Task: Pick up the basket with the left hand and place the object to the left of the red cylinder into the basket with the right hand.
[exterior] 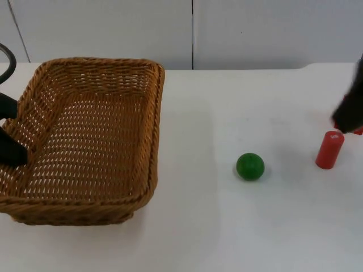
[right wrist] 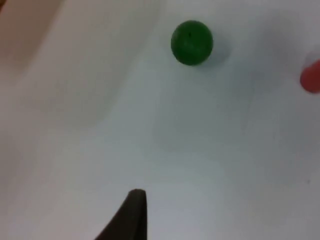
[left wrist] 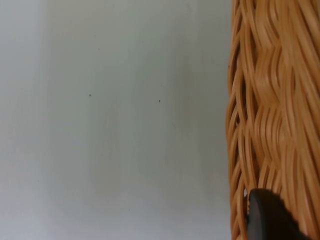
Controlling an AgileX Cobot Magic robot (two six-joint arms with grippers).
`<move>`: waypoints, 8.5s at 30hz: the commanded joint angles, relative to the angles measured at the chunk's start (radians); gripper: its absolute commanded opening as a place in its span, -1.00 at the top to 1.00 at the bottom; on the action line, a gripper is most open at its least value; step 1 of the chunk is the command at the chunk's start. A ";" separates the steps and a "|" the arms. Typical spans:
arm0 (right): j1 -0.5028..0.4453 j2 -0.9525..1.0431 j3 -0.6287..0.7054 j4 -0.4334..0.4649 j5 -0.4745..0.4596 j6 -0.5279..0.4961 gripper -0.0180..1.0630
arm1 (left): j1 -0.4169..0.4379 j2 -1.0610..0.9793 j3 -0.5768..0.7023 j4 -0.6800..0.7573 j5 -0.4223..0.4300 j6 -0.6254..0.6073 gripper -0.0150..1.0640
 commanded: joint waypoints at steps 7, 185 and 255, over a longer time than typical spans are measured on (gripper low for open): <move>0.080 0.302 -0.140 -0.174 -0.100 0.139 -0.98 | 0.005 -0.015 0.003 -0.032 -0.012 0.003 0.97; 0.413 -0.083 -0.266 -0.244 -0.016 0.145 -0.41 | -0.390 0.542 -0.382 -0.398 -0.167 0.170 0.93; 0.413 -1.251 0.416 -0.217 0.157 0.214 -0.41 | -0.194 -1.474 0.004 0.753 0.354 -0.699 -0.70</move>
